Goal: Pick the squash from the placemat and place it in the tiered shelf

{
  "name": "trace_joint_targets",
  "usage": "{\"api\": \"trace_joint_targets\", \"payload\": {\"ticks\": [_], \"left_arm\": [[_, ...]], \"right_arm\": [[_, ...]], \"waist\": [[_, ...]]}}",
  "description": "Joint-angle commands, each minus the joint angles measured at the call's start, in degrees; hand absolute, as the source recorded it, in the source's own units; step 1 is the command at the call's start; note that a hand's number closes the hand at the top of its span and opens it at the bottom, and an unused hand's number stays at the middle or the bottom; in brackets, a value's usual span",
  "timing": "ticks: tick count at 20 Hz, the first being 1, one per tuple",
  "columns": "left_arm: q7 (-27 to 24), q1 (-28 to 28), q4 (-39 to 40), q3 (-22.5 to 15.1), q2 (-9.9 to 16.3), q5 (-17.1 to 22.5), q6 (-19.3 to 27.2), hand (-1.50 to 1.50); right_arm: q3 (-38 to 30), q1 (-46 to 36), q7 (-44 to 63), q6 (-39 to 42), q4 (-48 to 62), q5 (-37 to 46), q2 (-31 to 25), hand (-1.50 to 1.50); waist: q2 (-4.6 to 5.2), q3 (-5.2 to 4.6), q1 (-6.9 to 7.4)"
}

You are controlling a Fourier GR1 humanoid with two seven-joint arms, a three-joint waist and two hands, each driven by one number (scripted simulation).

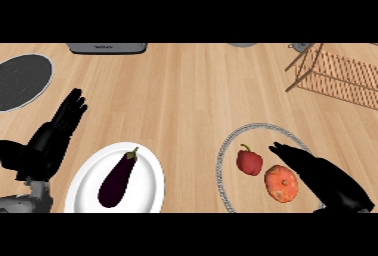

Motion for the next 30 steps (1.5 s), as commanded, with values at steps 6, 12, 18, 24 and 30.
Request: {"api": "trace_joint_targets", "payload": {"ticks": [6, 12, 18, 24, 30], "left_arm": [[2.71, -0.39, -2.25, 2.61, -1.00, -1.46, -2.29, 0.00], [2.03, -2.46, 0.90, 3.79, -3.38, -3.74, -3.23, 0.00], [2.71, -2.53, 0.20, 4.90, -4.02, -3.77, -4.97, 0.00], [2.33, -2.31, 0.37, 3.67, -7.60, -7.40, -3.80, 0.00], [5.77, 0.78, -6.15, 5.55, -6.07, -5.51, -6.90, 0.00]], "right_arm": [[-2.05, -3.12, 2.45, 5.63, 4.15, 5.03, 2.27, -1.50], [-3.93, -1.15, -1.78, 6.46, 6.53, 7.78, 3.15, -1.50], [-5.64, -5.62, -9.67, 4.80, 17.96, 10.63, 3.09, -1.50], [-3.19, -0.69, -9.03, 4.30, 15.11, 14.23, 7.14, -1.50], [-3.44, -2.25, -10.93, 2.08, 20.89, 16.23, 10.01, -1.50]], "waist": [[0.01, -0.01, 0.11], [0.02, 0.00, -0.08], [0.06, 0.01, 0.15], [0.01, -0.01, -0.10], [-0.01, 0.00, 0.14]]}}
